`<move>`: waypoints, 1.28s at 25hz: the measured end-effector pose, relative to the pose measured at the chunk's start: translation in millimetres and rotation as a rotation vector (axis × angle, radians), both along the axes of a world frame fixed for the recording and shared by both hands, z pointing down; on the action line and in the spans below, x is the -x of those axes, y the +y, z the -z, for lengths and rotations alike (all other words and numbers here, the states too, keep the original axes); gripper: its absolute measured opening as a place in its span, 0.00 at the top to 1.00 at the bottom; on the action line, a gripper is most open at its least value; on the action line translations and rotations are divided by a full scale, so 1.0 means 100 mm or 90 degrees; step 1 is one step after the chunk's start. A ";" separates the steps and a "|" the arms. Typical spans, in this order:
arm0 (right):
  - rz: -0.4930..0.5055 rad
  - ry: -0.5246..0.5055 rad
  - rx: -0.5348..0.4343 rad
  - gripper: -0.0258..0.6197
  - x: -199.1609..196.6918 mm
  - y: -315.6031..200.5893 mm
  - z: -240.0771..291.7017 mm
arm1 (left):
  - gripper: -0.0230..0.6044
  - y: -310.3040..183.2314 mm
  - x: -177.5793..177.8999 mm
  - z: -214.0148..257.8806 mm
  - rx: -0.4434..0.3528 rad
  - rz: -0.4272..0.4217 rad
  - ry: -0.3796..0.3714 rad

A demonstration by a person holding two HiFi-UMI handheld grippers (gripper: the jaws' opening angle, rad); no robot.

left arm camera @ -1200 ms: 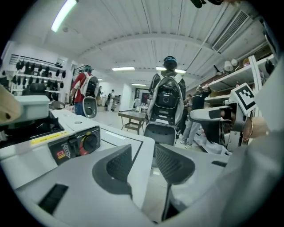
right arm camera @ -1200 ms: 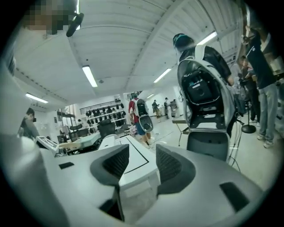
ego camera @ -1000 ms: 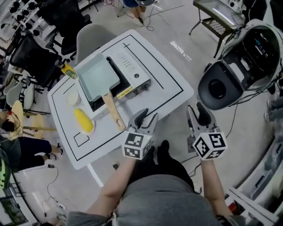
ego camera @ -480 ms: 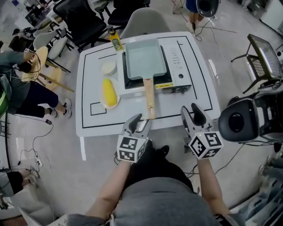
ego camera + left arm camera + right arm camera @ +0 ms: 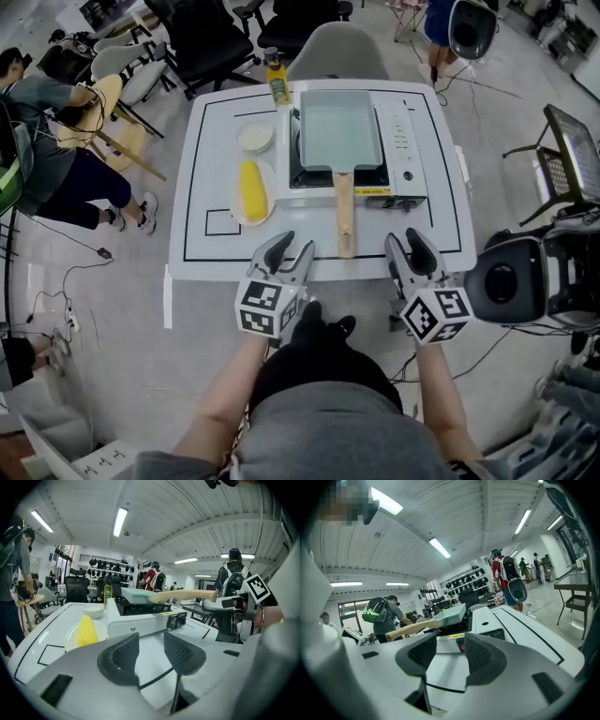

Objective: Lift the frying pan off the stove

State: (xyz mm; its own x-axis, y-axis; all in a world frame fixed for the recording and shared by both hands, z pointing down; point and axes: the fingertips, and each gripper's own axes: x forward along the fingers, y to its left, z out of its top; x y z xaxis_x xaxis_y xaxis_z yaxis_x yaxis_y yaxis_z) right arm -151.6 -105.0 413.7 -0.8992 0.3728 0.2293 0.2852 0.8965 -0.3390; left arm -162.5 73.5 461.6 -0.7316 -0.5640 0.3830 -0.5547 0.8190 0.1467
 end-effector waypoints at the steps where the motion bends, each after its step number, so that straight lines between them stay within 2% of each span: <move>1: 0.000 0.000 0.001 0.68 0.00 0.00 0.00 | 0.72 0.00 0.04 0.05 -0.007 -0.001 -0.004; 4: -0.002 0.002 0.003 0.68 0.02 0.00 0.00 | 0.72 0.01 0.15 0.19 -0.022 -0.004 -0.018; 10: -0.002 -0.004 0.003 0.68 0.09 -0.01 0.06 | 0.72 0.01 0.36 0.39 -0.019 -0.012 -0.044; 15: 0.005 -0.012 0.003 0.68 0.14 0.01 0.15 | 0.72 0.01 0.48 0.53 -0.042 -0.016 -0.033; 18: 0.006 -0.013 0.002 0.68 0.15 0.02 0.16 | 0.72 -0.03 0.57 0.62 -0.108 -0.032 0.016; 24: 0.005 -0.007 0.009 0.68 0.15 0.00 0.13 | 0.69 -0.25 0.73 0.62 -0.281 -0.077 0.169; 32: 0.000 0.001 0.015 0.68 0.15 -0.04 0.09 | 0.68 -0.49 0.91 0.62 -0.412 -0.104 0.301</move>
State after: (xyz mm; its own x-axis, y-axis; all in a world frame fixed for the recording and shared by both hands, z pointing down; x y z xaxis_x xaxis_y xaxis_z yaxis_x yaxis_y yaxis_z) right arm -166.2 -108.9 404.5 -0.8988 0.3779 0.2220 0.2843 0.8883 -0.3607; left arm -253.6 24.6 399.9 -0.4632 -0.8652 0.1922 -0.4212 0.4057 0.8112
